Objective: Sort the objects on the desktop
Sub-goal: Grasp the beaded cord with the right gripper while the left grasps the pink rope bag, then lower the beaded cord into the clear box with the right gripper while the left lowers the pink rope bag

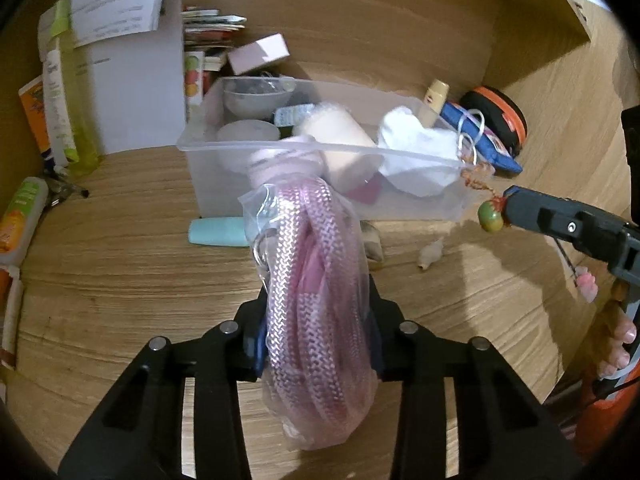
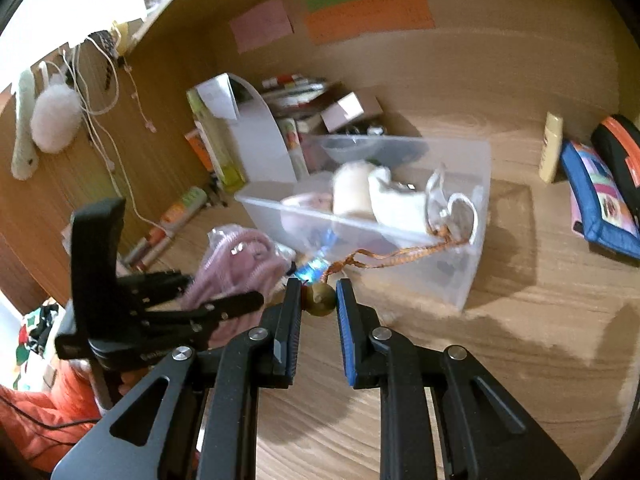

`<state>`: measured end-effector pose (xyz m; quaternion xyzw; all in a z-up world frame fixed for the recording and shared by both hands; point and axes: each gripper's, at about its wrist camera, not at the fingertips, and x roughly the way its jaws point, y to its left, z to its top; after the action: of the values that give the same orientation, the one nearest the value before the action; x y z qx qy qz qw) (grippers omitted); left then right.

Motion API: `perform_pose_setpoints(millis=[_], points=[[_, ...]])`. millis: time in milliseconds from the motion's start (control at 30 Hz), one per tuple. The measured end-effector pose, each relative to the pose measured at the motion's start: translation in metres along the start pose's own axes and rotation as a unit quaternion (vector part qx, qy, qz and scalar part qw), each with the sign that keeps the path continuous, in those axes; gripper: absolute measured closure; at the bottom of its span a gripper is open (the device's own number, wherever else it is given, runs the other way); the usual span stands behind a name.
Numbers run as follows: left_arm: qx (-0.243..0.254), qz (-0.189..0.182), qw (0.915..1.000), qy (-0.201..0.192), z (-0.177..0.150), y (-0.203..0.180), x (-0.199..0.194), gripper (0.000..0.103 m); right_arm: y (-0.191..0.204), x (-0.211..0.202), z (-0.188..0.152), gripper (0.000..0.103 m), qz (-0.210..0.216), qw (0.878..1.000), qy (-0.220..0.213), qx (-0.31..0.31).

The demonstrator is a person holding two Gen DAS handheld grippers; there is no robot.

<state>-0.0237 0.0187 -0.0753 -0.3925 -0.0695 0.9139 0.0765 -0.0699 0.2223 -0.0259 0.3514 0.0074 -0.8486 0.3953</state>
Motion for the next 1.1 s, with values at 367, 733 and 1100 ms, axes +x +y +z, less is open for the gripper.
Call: perform_pose_setpoints(millis=[367, 733, 1100], points=[[-0.018, 0.003, 0.9985, -0.052, 0.028, 0.022, -0.031, 0.065, -0.002, 0.000, 0.035, 0.087, 0.022, 0.999, -0.039, 0.012], [-0.023, 0.000, 0.9952, -0.095, 0.074, 0.034, -0.042, 0.065, -0.024, 0.009, 0.076, 0.087, 0.016, 0.997, -0.068, 0.039], [-0.010, 0.008, 0.9960, -0.089, 0.125, 0.040, -0.013, 0.065, -0.043, 0.033, 0.107, 0.087, -0.032, 0.997, -0.061, 0.047]])
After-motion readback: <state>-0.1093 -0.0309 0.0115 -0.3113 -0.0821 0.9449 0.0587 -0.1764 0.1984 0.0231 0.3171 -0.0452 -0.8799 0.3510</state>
